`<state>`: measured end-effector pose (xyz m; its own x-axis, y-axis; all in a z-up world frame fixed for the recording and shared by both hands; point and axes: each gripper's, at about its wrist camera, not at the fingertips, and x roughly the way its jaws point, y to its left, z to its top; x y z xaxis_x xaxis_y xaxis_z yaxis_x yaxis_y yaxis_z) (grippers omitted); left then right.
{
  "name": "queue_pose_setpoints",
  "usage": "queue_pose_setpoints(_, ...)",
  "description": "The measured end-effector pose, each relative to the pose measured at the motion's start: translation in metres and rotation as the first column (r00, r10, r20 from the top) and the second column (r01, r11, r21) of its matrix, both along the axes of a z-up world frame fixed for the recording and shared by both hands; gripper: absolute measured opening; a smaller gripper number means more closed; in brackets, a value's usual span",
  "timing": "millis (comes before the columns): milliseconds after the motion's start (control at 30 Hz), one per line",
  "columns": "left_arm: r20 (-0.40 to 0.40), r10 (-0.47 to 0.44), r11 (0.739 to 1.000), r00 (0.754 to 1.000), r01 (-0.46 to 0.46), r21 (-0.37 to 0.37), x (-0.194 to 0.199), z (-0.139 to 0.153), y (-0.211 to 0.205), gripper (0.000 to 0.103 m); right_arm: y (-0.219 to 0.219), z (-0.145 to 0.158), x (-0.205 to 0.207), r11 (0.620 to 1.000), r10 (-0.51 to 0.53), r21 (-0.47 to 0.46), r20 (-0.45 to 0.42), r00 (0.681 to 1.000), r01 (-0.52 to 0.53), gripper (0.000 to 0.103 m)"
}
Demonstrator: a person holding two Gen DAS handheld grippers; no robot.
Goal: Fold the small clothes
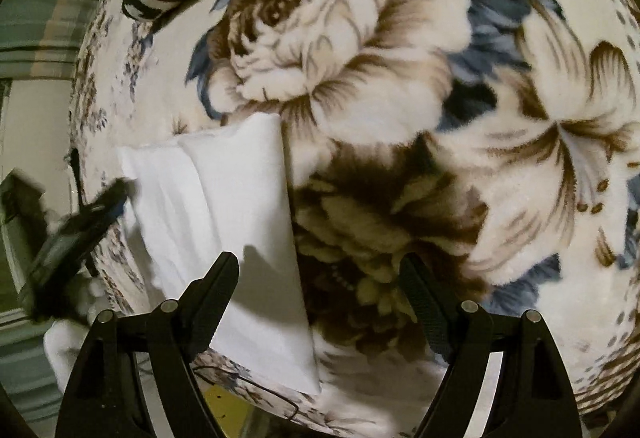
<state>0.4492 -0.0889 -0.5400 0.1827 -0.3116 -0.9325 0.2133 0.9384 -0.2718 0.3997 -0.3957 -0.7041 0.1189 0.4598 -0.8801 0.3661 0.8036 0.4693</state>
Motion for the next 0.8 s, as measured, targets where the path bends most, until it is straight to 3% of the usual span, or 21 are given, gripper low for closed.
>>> queue_pose_setpoints(100, -0.009, 0.024, 0.992, 1.0, -0.025, -0.122, -0.004, 0.009, 0.018, 0.016, -0.004, -0.001, 0.002, 1.0, -0.021, 0.016, 0.0, 1.0, 0.021, 0.085)
queue_pose_setpoints(133, -0.04, 0.051, 0.972, 0.998, -0.059, -0.226, -0.006, 0.013, 0.032, 0.014, -0.004, -0.001, 0.002, 1.0, -0.021, 0.016, 0.0, 1.0, 0.021, 0.085)
queue_pose_setpoints(200, -0.094, 0.09, 0.926, 0.992, -0.118, -0.358, -0.007, 0.014, 0.054, 0.014, -0.002, -0.004, 0.003, 0.999, -0.036, 0.016, -0.012, 0.999, 0.036, 0.085)
queue_pose_setpoints(267, -0.195, 0.126, 0.854, 0.973, -0.206, -0.478, -0.006, 0.0, 0.076, 0.014, -0.004, -0.005, 0.001, 0.999, -0.042, 0.011, -0.017, 0.999, 0.043, 0.085)
queue_pose_setpoints(333, -0.29, 0.138, 0.801, 0.947, -0.279, -0.529, 0.001, -0.025, 0.094, 0.018, -0.002, -0.011, -0.003, 0.997, -0.076, 0.005, -0.042, 0.996, 0.076, 0.085)
queue_pose_setpoints(400, -0.355, 0.161, 0.794, 0.921, -0.335, -0.508, 0.007, -0.05, 0.111, 0.021, -0.003, -0.013, -0.004, 0.996, -0.095, -0.004, -0.047, 0.994, 0.095, 0.085)
queue_pose_setpoints(467, -0.381, 0.156, 0.772, 0.911, -0.353, -0.528, 0.012, -0.053, 0.119, 0.028, -0.004, -0.009, -0.006, 0.99, -0.136, -0.034, -0.033, 0.99, 0.135, 0.085)
queue_pose_setpoints(533, -0.346, 0.137, 0.801, 0.928, -0.31, -0.513, 0.017, -0.039, 0.118, 0.044, -0.004, -0.004, -0.006, 0.987, -0.158, -0.039, -0.02, 0.987, 0.157, 0.085)
queue_pose_setpoints(567, -0.315, 0.132, 0.811, 0.94, -0.285, -0.511, 0.018, -0.028, 0.117, 0.063, -0.004, 0.005, -0.006, 0.98, -0.199, -0.023, 0.018, 0.98, 0.199, 0.085)
queue_pose_setpoints(600, -0.29, 0.133, 0.815, 0.948, -0.271, -0.513, 0.019, -0.019, 0.116, 0.07, -0.006, 0.008, -0.007, 0.977, -0.21, -0.013, 0.034, 0.977, 0.211, 0.085)
queue_pose_setpoints(700, -0.215, 0.099, 0.834, 0.972, -0.199, -0.515, 0.024, -0.001, 0.104, 0.07, -0.003, 0.012, -0.005, 0.973, -0.23, 0.007, 0.059, 0.971, 0.23, 0.085)
queue_pose_setpoints(800, -0.119, 0.044, 0.905, 0.992, -0.09, -0.415, 0.03, 0.002, 0.085, 0.07, 0.011, 0.005, 0.01, 0.972, -0.235, 0.031, 0.063, 0.97, 0.234, 0.085)
